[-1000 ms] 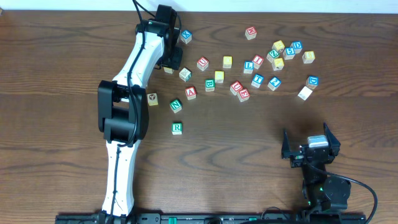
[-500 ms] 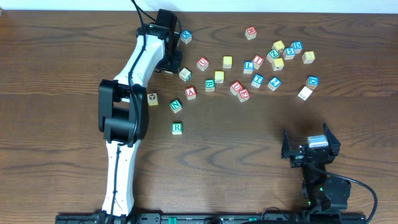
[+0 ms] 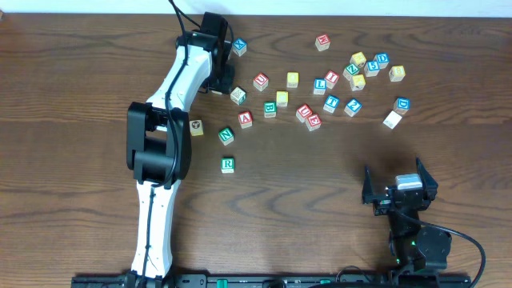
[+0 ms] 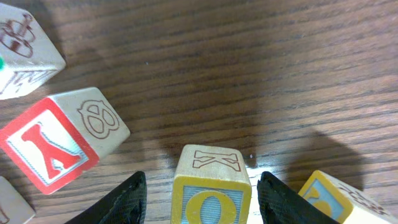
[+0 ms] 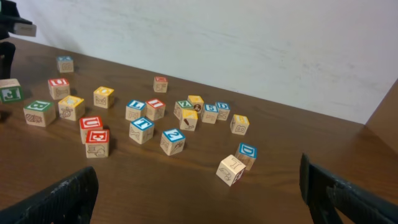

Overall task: Spell out ROBOT
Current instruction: 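Lower the left gripper and grasp the yellow O block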

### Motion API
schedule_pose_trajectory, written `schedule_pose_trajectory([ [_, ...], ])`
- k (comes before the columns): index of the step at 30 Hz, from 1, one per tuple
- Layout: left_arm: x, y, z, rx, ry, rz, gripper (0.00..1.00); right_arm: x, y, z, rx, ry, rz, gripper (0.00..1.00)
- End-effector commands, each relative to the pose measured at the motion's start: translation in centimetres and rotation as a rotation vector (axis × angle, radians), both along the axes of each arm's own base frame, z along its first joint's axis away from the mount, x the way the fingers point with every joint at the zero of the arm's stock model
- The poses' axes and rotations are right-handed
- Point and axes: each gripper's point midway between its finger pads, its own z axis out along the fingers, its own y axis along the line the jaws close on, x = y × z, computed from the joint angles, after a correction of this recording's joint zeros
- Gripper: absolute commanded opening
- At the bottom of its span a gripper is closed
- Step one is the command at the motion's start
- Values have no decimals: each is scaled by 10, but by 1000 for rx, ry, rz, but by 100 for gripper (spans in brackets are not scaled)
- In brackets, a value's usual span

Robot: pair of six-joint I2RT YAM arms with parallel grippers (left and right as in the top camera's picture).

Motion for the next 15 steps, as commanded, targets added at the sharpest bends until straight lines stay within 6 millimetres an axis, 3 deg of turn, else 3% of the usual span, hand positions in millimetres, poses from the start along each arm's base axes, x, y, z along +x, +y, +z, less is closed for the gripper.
schedule_pose_trajectory([
  [1,-6,-2,-13,-5,30,-7,56,0,-1,0,16,2,-8,99],
  [9,-5,-2,-13,-7,26,-7,56,0,-1,0,16,2,-8,99],
  [15,-5,-2,-13,-7,26,-7,43,0,-1,0,16,2,-8,99],
])
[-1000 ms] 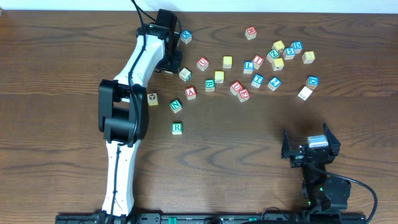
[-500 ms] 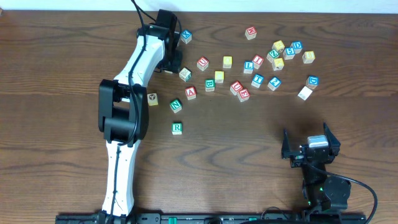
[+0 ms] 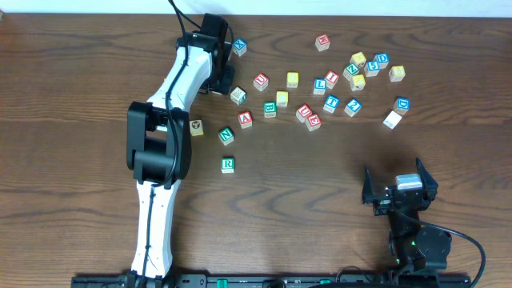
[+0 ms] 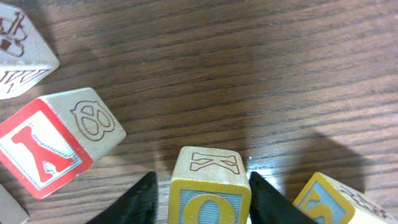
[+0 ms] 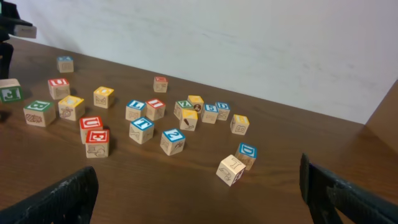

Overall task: Spell out ROBOT
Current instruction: 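Lower the left gripper and grasp the yellow O block, then carry the O block toward the placed R block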

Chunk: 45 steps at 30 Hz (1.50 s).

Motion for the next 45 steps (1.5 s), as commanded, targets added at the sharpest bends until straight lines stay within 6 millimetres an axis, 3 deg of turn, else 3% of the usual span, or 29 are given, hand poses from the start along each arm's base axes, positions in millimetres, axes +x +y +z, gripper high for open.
schedule_pose_trajectory([
  [1,-5,-1,-11,1,26,-7,43,0,-1,0,15,2,-8,99],
  [9,-5,-1,-11,1,26,-7,33,0,-2,0,15,2,-9,99],
  [27,-4,-1,-7,0,20,-7,24,0,-1,0,15,2,-8,99],
  [38,6,-3,47,-23,-85,-7,19,0,-1,0,15,2,-8,99],
  [39,6,-3,53,-26,-96,-7,15,0,-2,0,15,2,-9,99],
  [45,5,-3,104,-45,-180,-7,11,0,-1,0,15,2,-8,100],
])
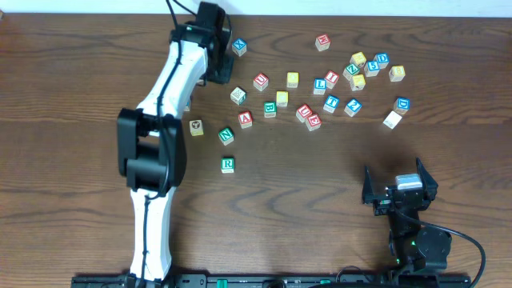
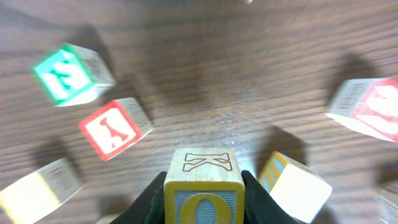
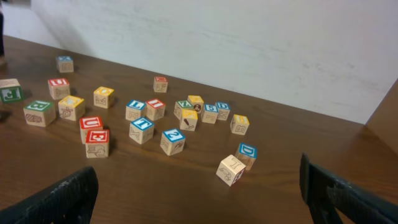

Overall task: Spell out ROBOT
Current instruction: 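Carry the O block toward the placed R block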

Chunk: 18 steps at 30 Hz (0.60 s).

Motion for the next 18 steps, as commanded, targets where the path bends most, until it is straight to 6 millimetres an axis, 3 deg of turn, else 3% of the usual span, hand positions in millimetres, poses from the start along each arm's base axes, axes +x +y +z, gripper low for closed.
schedule_pose_trajectory([
  [1,-2,0,70,-24,-117,-2,10,0,-2,0,15,2,-9,99],
  [6,-17,4,136,-73,-209,54,8,0,-1,0,15,2,-8,99],
  [11,-54,12,195,-136,-249,152,8,0,-2,0,15,2,-9,99],
  [14,-84,19,217,-161,-228,211,8,0,-1,0,15,2,-8,99],
  [18,-127,27,231,-170,-160,269,8,0,-2,0,15,2,-9,99],
])
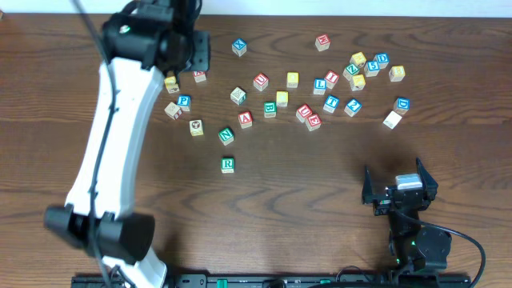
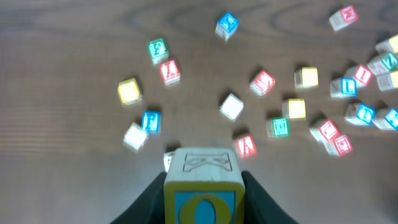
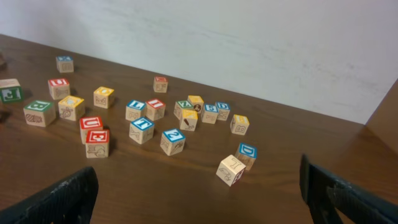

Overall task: Spell out ROBOT
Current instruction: 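Carry the O block toward the placed R block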

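A wooden O block (image 2: 204, 193), yellow-edged with a blue face, is held high above the table with my left gripper (image 2: 204, 202) shut on it; black fingers (image 2: 144, 204) press both its sides. In the overhead view the raised left gripper (image 1: 186, 48) hides the block. The green R block (image 1: 228, 165) lies alone on the table's middle left. A green B block (image 1: 270, 110) (image 2: 280, 127) sits in the scatter. My right gripper (image 1: 398, 190) (image 3: 199, 199) rests open at the front right, holding nothing.
Several letter blocks lie scattered across the back of the wooden table (image 1: 320, 200), densest at the back right (image 1: 360, 68). A yellow block (image 1: 171, 82) and a blue one (image 1: 184, 101) lie under the left arm. A pale T block (image 3: 231, 169) is nearest the right gripper.
My left gripper, still shut on the O block, is now much higher and further left; its wrist view takes in the whole scatter of blocks. The right arm has not moved.
My left gripper stood open around the O block on the table at the back. Then its fingers were close against the block's sides. Then the block hung a little above its neighbours, and now it is held high over the table.
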### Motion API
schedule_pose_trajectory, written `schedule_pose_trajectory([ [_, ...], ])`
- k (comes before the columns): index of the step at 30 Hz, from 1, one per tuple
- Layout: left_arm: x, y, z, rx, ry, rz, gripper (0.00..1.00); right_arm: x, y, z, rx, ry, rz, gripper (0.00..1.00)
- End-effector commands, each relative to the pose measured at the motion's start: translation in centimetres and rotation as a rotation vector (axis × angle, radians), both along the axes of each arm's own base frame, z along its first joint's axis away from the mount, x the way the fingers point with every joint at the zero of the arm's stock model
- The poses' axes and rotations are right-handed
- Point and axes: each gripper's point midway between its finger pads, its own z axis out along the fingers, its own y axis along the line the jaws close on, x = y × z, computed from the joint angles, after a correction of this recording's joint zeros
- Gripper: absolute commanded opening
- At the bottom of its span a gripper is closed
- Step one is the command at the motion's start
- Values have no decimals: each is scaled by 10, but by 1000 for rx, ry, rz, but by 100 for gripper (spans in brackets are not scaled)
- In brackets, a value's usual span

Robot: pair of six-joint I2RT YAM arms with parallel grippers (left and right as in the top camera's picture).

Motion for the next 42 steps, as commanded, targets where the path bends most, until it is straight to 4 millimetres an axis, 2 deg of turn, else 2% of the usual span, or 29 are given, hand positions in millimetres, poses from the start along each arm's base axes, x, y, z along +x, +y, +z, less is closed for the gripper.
schedule_pose_trajectory([
  [1,-32,4,12,-53,49,74,8,0,-1,0,16,2,-8,99],
  [6,-81,-3,8,-97,204,47,8,0,-1,0,16,2,-8,99],
  [10,-109,-12,-6,-62,313,10,8,0,-1,0,16,2,-8,99],
  [14,-124,-35,-25,-42,348,-54,7,0,-1,0,16,2,-8,99],
  [18,-137,-45,-49,11,335,-19,8,0,-1,0,16,2,-8,99],
  [24,-158,-70,-96,1,295,1,7,0,-1,0,16,2,-8,99],
  [31,-161,-103,-162,-33,271,6,7,0,-1,0,16,2,-8,99],
  [35,-151,-99,-188,2,233,64,8,0,-1,0,16,2,-8,99],
  [42,-136,-91,-212,90,207,101,7,0,-1,0,16,2,-8,99],
])
